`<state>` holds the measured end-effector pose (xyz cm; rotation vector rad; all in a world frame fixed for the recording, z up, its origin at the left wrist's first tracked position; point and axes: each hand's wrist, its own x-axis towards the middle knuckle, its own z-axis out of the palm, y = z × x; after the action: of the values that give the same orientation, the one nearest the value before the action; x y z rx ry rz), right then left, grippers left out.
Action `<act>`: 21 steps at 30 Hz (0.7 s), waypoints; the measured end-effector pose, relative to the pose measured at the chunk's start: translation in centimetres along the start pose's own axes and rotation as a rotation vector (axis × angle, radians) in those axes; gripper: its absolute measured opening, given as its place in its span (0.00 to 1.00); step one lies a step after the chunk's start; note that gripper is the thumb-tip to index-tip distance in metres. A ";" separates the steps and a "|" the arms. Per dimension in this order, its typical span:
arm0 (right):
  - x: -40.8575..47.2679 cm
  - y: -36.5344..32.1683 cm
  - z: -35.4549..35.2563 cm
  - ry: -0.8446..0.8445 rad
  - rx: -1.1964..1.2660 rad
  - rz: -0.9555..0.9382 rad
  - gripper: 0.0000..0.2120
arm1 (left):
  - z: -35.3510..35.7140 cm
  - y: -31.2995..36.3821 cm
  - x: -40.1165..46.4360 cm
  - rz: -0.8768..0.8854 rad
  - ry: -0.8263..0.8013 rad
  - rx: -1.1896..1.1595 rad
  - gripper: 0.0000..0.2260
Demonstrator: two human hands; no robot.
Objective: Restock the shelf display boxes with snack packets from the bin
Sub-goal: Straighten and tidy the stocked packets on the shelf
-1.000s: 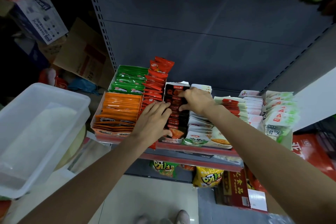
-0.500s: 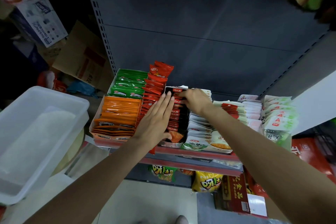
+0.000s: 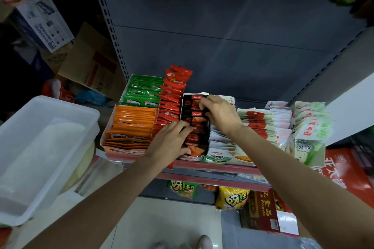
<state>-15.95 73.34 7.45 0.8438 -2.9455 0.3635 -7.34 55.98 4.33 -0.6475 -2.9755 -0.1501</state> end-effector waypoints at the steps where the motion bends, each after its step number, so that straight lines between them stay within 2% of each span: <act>1: -0.1 0.0 0.3 0.024 0.023 0.000 0.10 | 0.1 -0.1 -0.1 0.010 0.002 -0.003 0.34; 3: 0.0 0.1 0.8 0.037 0.072 -0.007 0.11 | 0.2 -0.2 -0.3 0.019 0.005 -0.009 0.33; 8: 0.0 0.2 0.4 -0.062 0.015 -0.008 0.12 | -0.2 -0.1 -0.3 0.004 0.000 -0.001 0.33; 13: -0.2 -0.3 0.1 -0.063 -0.076 0.005 0.13 | -0.1 1.1 -0.5 -0.039 -0.072 -0.010 0.40; 16: -0.2 -0.8 0.2 -0.144 -0.166 0.012 0.14 | 0.4 1.5 -0.4 -0.084 -0.033 -0.016 0.41; 18: -0.3 -0.7 0.2 -0.177 -0.119 0.011 0.14 | 0.2 1.5 0.3 -0.117 -0.074 -0.007 0.44; 19: -0.5 -0.6 0.0 -0.152 -0.043 0.030 0.14 | 0.0 1.4 0.8 -0.131 -0.108 -0.001 0.46; 21: -0.9 -0.2 -0.4 0.012 0.107 0.089 0.15 | -0.3 1.3 2.0 -0.166 -0.173 -0.021 0.52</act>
<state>-15.06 73.73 7.80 0.7197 -2.9824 0.5340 -8.60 57.91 4.93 -0.4360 -3.1978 -0.1435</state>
